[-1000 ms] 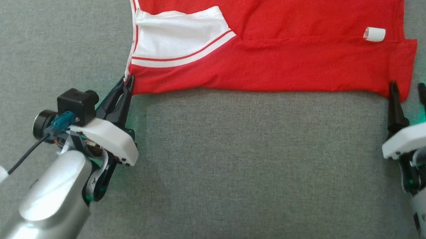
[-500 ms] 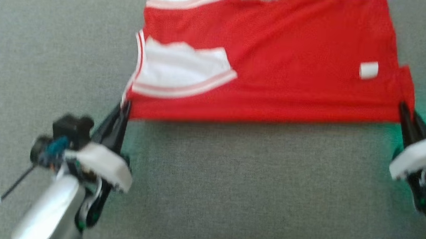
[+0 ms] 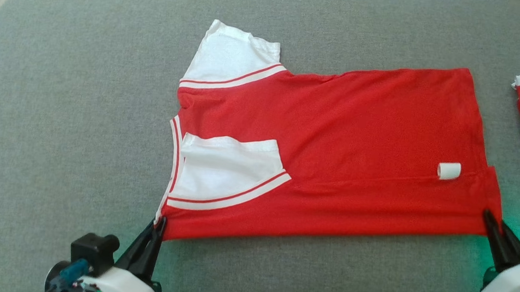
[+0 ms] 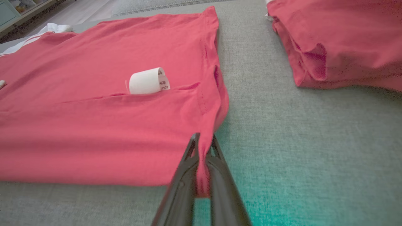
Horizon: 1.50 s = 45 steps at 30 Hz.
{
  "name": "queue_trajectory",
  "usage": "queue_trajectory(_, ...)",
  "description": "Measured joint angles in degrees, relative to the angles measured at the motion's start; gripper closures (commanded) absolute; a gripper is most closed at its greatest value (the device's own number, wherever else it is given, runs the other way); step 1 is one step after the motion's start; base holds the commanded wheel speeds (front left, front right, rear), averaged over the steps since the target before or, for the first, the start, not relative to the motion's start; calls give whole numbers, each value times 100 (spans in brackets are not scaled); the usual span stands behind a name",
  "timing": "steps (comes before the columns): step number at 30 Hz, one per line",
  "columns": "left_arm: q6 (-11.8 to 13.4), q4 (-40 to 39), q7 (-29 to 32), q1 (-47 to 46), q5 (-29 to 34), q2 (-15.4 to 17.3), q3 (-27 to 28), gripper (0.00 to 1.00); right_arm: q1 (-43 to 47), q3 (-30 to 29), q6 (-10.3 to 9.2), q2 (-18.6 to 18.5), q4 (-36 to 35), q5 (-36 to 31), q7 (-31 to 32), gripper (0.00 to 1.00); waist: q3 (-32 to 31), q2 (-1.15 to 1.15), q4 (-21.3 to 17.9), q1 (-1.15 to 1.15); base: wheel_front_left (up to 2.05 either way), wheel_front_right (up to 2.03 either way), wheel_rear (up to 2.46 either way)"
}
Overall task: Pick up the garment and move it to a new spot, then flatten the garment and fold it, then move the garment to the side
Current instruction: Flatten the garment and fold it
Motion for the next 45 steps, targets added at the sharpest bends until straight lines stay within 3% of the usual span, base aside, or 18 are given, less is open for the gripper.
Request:
queue_trajectory(2, 0, -58, 11, 59, -20, 14, -9, 100, 171, -77, 0, 2, -136, 10, 2, 95, 9, 0, -4, 0, 0, 0, 0)
queue_trajectory(4, 0, -109, 79, 58, -19, 40, -26, 100, 246, -230, 0, 5, -249, 3, 8, 0, 42, 0, -8, 0, 0, 0, 0)
queue_trajectory(5, -1, -140, 127, 49, -18, 45, -37, 13, 273, -324, 0, 9, -309, -11, 8, 0, 65, 0, -10, 1, 0, 0, 0)
queue_trajectory(6, 1, -175, 159, 40, -13, 54, -42, 0, 287, -414, 0, 11, -369, -42, 8, 0, 91, 0, -14, 1, 0, 0, 0)
queue_trajectory(10, -42, -532, 326, -487, 99, 270, -1, 0, 283, -867, 0, 12, -768, -252, 4, 0, 290, 0, -44, 2, 0, 0, 0)
queue_trajectory(15, -494, -610, 926, -2217, 275, 455, 30, 0, 232, -1169, 0, 65, -1235, -584, 63, 0, 607, 0, -68, 2, 0, 0, 0)
queue_trajectory(20, -1099, 260, 1802, -3997, 112, 386, -19, 0, -148, -1146, 0, 207, -1573, -831, 282, 0, 959, 0, -193, 3, 0, 0, 0)
queue_trajectory(23, -1284, 1036, 2348, -4801, -162, 221, -88, 0, -386, -1089, 0, 240, -1716, -904, 363, 0, 1144, 0, -324, 3, 0, 0, 0)
queue_trajectory(27, -1385, 1907, 2919, -5601, -368, 146, -287, 0, -565, -939, 0, 325, -1788, -955, 383, 0, 1347, 0, -555, 2, 0, 0, 0)
queue_trajectory(33, -1424, 2815, 3301, -6401, -372, 271, -568, 0, -792, -779, 0, 378, -1736, -955, 390, 0, 1644, -1, -910, 2, 0, 0, 0)
queue_trajectory(45, -1425, 3662, 3375, -6868, -516, 510, -786, 0, -1048, -650, 0, 483, -1486, -946, 180, 0, 2078, -1, -1302, 2, 0, 0, 0)
